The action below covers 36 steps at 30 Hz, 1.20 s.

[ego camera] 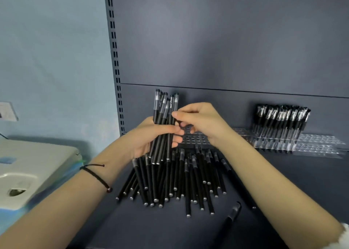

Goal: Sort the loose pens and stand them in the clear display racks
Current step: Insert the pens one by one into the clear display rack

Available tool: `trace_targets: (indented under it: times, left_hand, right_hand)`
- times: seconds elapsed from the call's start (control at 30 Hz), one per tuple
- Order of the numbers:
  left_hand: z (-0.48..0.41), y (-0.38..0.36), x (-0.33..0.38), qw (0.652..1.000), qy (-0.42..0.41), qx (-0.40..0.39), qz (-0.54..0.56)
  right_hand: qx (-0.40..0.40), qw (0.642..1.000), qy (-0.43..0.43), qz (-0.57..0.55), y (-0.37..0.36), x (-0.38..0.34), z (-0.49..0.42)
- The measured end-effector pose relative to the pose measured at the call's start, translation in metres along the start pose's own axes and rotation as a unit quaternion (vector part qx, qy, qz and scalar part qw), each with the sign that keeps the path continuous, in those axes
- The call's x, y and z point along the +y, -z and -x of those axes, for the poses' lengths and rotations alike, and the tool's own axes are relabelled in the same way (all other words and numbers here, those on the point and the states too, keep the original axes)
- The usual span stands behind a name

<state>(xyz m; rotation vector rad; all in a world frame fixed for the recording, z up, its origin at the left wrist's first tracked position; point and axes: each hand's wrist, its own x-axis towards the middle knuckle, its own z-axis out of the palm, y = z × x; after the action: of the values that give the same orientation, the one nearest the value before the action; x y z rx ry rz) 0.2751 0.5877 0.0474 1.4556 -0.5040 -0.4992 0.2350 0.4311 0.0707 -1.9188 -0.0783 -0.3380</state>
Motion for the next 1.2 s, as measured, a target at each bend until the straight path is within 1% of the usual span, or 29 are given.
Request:
trace_targets:
  times: [0.07, 0.13, 0.27, 0.37, 0.4, 0.47, 0.57, 0.7, 0.77, 0.83, 0.93, 1.0, 1.1, 1.2]
  left_hand:
    - [-0.001, 0.008, -0.001, 1.000, -0.001, -0.004, 0.002]
    - [-0.003, 0.012, -0.002, 1.000, -0.001, -0.014, 0.010]
    - [-0.009, 0.014, -0.001, 0.998, -0.002, -0.010, 0.065]
    - [-0.015, 0.022, -0.002, 0.994, -0.004, 0.016, 0.104]
    - [-0.016, 0.026, -0.004, 0.993, -0.003, 0.033, 0.111]
    - [-0.018, 0.036, -0.010, 0.992, 0.005, 0.067, 0.106]
    - [-0.019, 0.050, -0.018, 0.991, 0.015, 0.100, 0.085]
    - [-0.019, 0.062, -0.026, 0.980, 0.010, 0.147, 0.137]
    - [-0.021, 0.067, -0.031, 0.971, -0.009, 0.171, 0.167]
    - [-0.022, 0.069, -0.034, 0.967, -0.002, 0.186, 0.172]
    - [-0.021, 0.067, -0.037, 0.972, 0.053, 0.183, 0.137]
    - [-0.021, 0.064, -0.038, 0.976, 0.073, 0.169, 0.118]
    - [-0.023, 0.062, -0.040, 0.978, 0.080, 0.161, 0.108]
    - [-0.025, 0.063, -0.043, 0.974, 0.078, 0.175, 0.121]
  right_hand:
    - [-0.005, 1.000, -0.012, 0.018, -0.006, -0.004, -0.005]
    - [-0.002, 1.000, -0.024, 0.011, -0.010, -0.003, -0.008]
    - [0.051, 0.995, -0.029, -0.080, -0.005, 0.000, -0.020]
    - [0.112, 0.975, -0.016, -0.191, 0.007, -0.002, -0.038]
    - [0.126, 0.970, -0.008, -0.208, 0.011, -0.001, -0.045]
    - [0.142, 0.973, 0.017, -0.182, 0.016, 0.004, -0.057]
    - [0.139, 0.983, 0.069, -0.094, 0.016, 0.017, -0.071]
    - [0.114, 0.987, 0.116, -0.010, 0.004, 0.029, -0.084]
    - [0.099, 0.987, 0.123, 0.007, -0.005, 0.032, -0.088]
    - [0.085, 0.988, 0.129, 0.012, -0.012, 0.034, -0.092]
    - [0.070, 0.988, 0.130, 0.038, -0.020, 0.036, -0.097]
    - [0.060, 0.989, 0.122, 0.051, -0.026, 0.039, -0.100]
    - [0.039, 0.989, 0.111, 0.095, -0.033, 0.046, -0.099]
    - [0.033, 0.984, 0.117, 0.132, -0.039, 0.053, -0.097]
